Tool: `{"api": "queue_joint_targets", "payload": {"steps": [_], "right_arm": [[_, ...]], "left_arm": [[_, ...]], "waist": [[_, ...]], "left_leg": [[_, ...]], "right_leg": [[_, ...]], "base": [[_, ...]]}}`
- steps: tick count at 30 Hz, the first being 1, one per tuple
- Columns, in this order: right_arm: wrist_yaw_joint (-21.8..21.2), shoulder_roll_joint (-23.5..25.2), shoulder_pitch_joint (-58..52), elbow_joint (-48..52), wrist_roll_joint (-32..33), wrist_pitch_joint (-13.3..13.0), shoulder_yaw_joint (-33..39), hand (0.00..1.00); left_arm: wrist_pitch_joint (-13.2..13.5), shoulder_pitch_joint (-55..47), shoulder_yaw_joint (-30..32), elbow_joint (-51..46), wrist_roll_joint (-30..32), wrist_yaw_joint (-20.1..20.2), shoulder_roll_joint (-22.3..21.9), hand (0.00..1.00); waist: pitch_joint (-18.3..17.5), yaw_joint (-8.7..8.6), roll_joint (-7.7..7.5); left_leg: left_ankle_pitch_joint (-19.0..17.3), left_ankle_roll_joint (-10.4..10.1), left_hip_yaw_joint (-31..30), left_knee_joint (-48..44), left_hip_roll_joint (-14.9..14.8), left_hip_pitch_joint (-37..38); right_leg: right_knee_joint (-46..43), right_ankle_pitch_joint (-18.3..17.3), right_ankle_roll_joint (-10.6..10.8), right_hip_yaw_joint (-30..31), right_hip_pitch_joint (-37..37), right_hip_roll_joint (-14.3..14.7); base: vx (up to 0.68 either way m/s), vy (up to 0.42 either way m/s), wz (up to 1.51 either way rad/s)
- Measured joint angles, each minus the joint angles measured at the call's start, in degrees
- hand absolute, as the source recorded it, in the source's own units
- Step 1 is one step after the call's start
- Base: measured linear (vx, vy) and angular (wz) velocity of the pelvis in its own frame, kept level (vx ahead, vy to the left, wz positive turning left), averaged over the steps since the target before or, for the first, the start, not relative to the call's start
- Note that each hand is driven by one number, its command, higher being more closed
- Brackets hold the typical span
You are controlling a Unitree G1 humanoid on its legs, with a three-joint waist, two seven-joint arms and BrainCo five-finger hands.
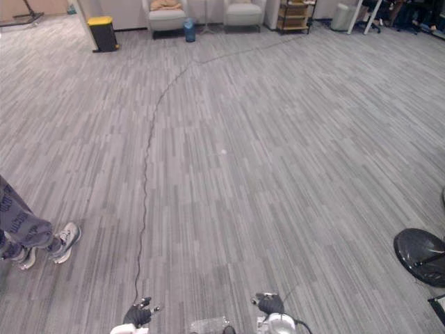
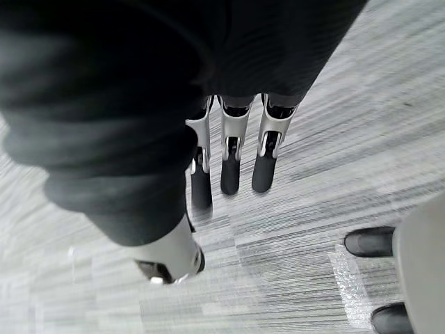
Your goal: Pick up cushions and gather them together orderly.
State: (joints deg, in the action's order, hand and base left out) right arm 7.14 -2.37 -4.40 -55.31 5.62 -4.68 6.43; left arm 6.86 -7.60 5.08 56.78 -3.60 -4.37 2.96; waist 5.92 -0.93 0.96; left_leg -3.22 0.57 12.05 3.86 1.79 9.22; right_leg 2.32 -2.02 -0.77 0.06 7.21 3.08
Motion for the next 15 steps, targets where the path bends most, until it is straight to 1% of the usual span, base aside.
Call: {"api": "queue_joint_targets", "payload": {"steps": [4, 7, 10, 15], "right_arm": [[0.2, 0.1, 0.0, -1.9, 4.1, 0.3, 2.7, 0.0], [0.2, 0.3, -0.1, -3.0, 4.6, 0.8, 5.1, 0.0], [0.2, 0.6, -0.1, -3.8, 5.8, 0.8, 6.9, 0.0], [0.3, 0.8, 0.0, -4.7, 6.2, 1.0, 7.1, 0.0]], "left_arm": [[-0.3, 0.2, 0.9, 0.9, -1.2, -0.3, -0.4, 0.0], [-1.0, 0.4, 2.9, 1.3, -1.7, -0.4, -0.9, 0.0], [-1.1, 0.4, 2.9, 1.3, -1.7, -0.4, -0.9, 0.0], [-1.1, 1.3, 2.8, 2.4, -1.7, -0.4, -0.8, 0.0]], "waist": [[0.0, 0.0, -0.09], [0.0, 0.0, -0.18], [0.1, 0.02, -0.41], [0.1, 0.33, -0.86]], "left_leg": [[1.3, 0.3, -1.4, 2.1, 0.3, 0.6], [1.5, 0.6, -3.2, 2.4, 0.7, 0.7], [1.7, 1.0, -4.8, 2.4, 1.0, 0.4], [1.8, 1.1, -5.3, 2.4, 1.6, -0.1]], "right_leg": [[0.0, -0.2, 0.3, -1.5, 0.1, -0.1], [0.1, -0.8, 0.9, -3.2, 0.3, -0.5], [0.2, -1.0, 1.1, -4.9, 0.6, -1.0], [0.7, -1.0, 1.1, -5.8, 1.0, -1.5]], "base": [[-0.03, -0.02, 0.16], [-0.05, -0.017, 0.28], [-0.02, 0.002, 0.31], [0.0, 0.006, 0.11]]}}
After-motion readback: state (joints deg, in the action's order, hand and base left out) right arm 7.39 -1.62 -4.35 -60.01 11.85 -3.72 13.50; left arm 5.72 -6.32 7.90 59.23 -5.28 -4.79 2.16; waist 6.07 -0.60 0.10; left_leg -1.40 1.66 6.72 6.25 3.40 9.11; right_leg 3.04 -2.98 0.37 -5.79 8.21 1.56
